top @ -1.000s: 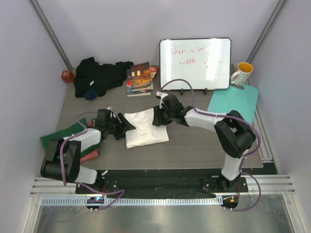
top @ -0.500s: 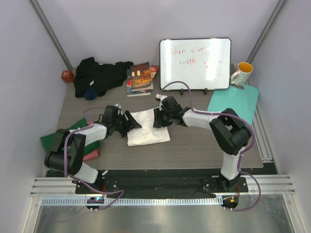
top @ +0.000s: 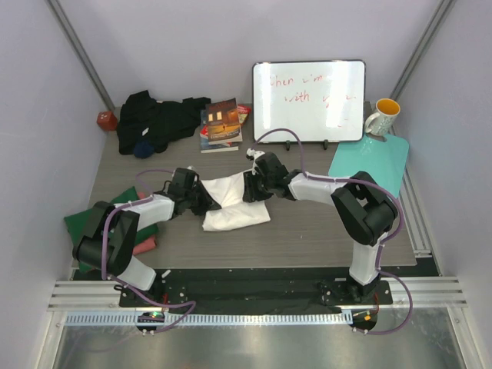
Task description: Fold and stack the t-shirts
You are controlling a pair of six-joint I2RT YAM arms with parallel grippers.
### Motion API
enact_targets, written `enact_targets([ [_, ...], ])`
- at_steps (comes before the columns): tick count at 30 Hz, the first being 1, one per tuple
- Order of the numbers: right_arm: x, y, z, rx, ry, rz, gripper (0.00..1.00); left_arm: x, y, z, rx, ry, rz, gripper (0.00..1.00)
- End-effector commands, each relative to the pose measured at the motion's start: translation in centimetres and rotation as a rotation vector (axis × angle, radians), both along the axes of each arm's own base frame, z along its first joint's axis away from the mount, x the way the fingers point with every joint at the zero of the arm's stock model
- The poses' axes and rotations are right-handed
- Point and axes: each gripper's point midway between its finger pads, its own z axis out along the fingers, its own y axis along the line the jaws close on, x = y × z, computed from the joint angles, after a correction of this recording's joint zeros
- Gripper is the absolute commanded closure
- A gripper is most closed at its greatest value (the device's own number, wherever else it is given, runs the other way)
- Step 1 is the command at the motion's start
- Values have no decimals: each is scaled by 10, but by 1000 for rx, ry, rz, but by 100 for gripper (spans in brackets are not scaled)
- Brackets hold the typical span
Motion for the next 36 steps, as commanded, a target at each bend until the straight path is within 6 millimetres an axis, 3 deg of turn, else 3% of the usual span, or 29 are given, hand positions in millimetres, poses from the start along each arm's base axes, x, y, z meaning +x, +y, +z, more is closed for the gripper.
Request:
enact_targets([
  [1, 5, 2, 15, 19, -50, -5, 58, -45, 33, -41, 190, 190, -5, 100],
  [6, 7, -12, 40, 7, -114, -53, 54, -38, 42, -27, 254, 162, 0, 100],
  [11, 13, -34, 79, -14, -212, -139, 49, -25, 50, 0, 319, 124, -8, 100],
  [15, 13, -51, 93, -44, -246, -188, 48, -15, 62, 22, 387, 102, 37, 100],
  [24, 6, -65, 99, -61, -257, -220, 48, -14, 100, 64, 563, 77, 131, 100],
  [36, 1, -67, 89, -64, -229, -212, 49, -36, 151, 132, 732, 57, 226, 100],
])
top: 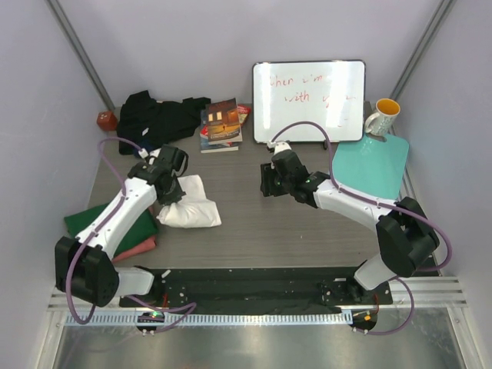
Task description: Fold and stack the t-shirts
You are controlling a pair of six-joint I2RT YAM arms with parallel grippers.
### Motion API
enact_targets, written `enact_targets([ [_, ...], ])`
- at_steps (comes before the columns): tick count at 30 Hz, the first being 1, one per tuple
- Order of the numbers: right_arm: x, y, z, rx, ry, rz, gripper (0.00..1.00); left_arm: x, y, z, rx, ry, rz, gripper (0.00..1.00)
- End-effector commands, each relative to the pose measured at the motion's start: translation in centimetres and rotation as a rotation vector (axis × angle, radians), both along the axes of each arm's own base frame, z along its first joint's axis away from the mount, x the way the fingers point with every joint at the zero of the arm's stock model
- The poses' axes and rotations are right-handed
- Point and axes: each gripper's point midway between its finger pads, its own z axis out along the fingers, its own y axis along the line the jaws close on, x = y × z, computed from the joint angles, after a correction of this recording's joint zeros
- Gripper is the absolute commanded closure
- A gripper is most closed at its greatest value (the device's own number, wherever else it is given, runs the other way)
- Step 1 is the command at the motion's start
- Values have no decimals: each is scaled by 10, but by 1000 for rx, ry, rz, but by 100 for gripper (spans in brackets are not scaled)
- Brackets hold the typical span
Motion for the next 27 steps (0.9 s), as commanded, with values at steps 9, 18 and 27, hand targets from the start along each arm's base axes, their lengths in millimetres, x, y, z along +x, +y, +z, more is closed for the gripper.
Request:
enact_targets([
  [9, -2, 2, 8, 37, -14, 10, 50, -31, 72, 58, 199, -23, 118, 100],
  [18, -5, 7, 2, 61, 6, 26, 50, -21, 108, 76, 234, -29, 147, 100],
  [27, -8, 5, -10, 46, 27, 25, 50, -5, 115, 130, 243, -102, 177, 100],
])
